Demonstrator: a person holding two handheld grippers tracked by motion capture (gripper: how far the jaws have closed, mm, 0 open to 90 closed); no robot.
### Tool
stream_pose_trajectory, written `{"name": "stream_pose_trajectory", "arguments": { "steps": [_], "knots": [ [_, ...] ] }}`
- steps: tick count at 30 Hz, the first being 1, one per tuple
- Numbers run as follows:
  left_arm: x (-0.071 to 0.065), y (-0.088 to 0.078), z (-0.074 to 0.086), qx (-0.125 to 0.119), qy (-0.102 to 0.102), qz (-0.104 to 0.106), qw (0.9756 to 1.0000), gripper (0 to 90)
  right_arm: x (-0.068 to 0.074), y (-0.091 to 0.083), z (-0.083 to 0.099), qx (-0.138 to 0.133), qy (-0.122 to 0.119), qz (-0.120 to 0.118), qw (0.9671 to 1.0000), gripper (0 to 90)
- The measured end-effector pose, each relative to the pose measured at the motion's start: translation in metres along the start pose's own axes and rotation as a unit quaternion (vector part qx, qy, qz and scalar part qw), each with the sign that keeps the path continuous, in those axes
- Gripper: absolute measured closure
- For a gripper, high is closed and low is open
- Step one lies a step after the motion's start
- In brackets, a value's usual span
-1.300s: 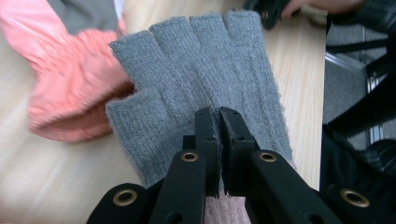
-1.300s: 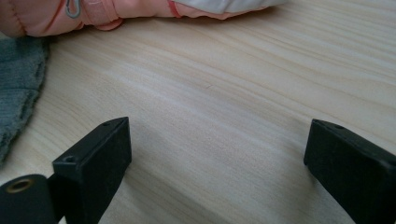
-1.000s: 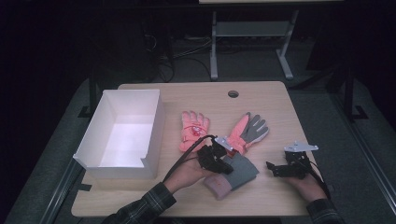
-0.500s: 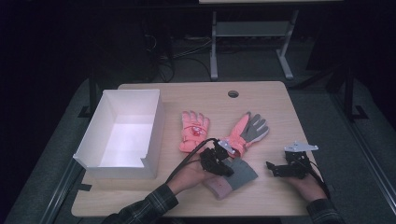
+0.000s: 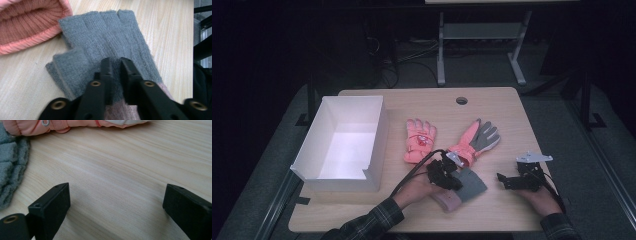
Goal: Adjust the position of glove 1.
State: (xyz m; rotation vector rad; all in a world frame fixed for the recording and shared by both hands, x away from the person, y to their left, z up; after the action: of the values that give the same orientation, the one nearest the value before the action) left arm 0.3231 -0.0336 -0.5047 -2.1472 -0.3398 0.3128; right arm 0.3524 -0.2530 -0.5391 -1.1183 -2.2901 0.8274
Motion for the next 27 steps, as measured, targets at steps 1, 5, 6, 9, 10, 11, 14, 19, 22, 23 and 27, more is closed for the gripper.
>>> {"name": "stream_pose_trajectory", "arguments": {
  "steps": [1, 5, 6, 9, 10, 11, 14, 19, 22, 23, 27],
  "knots": [
    [-0.001, -0.001, -0.001, -0.005, -0.001, -0.002, 1.0, 72.9, 0.0, 0.0, 0.0, 0.0, 0.0, 0.0, 1.0, 7.0],
    [-0.001, -0.016, -0.005, -0.027, 0.01, -0.022, 0.9993, 54.2, 0.0, 0.0, 0.0, 0.0, 0.0, 0.0, 1.0, 6.9],
    [-0.001, -0.021, -0.005, -0.034, 0.008, -0.023, 0.9991, 49.9, 0.0, 0.0, 0.0, 0.001, 0.0, 0.001, 1.0, 6.4],
    [0.0, -0.033, -0.005, -0.055, 0.001, -0.027, 0.9981, 42.6, 0.0, 0.0, 0.0, 0.001, 0.001, 0.002, 1.0, 6.4],
    [0.001, -0.036, -0.003, -0.064, -0.001, -0.028, 0.9976, 41.0, 0.0, 0.0, 0.0, 0.001, 0.001, 0.002, 1.0, 6.4],
    [0.001, -0.038, -0.001, -0.066, 0.0, -0.031, 0.9973, 38.7, 0.0, 0.0, 0.0, 0.002, 0.004, 0.002, 1.0, 7.1],
    [0.004, -0.042, 0.006, -0.073, -0.007, -0.04, 0.9965, 33.4, 0.003, -0.003, -0.002, 0.006, -0.006, 0.007, 0.9999, 16.2],
    [0.004, -0.041, 0.016, -0.061, -0.029, -0.065, 0.9956, 17.0, 0.01, -0.002, -0.006, 0.008, -0.027, 0.008, 0.9996, 20.5],
    [-0.001, -0.034, 0.02, -0.051, -0.03, -0.07, 0.9958, 13.6, 0.012, 0.0, -0.006, 0.011, -0.025, 0.005, 0.9996, 18.9],
    [-0.002, -0.032, 0.022, -0.048, -0.026, -0.071, 0.9959, 13.4, 0.011, 0.0, -0.005, 0.01, -0.025, 0.003, 0.9996, 18.8],
    [-0.002, -0.022, 0.024, -0.039, -0.033, -0.075, 0.9958, 13.1, 0.011, 0.0, -0.005, 0.008, -0.022, -0.001, 0.9997, 18.5]
  ]
}}
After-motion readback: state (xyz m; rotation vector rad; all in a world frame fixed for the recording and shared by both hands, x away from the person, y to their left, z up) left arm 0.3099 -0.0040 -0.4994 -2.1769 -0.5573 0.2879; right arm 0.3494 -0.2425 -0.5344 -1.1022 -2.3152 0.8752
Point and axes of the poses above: each handheld gripper's, and its own axes: y roughly forward along the jaws, z roughly out of its underside, x roughly to its left, the point moved 8 cm from there along y, roughly forward along the jaws, and after that the axes turned 9 degrees about -z, right-handed, at the moved point
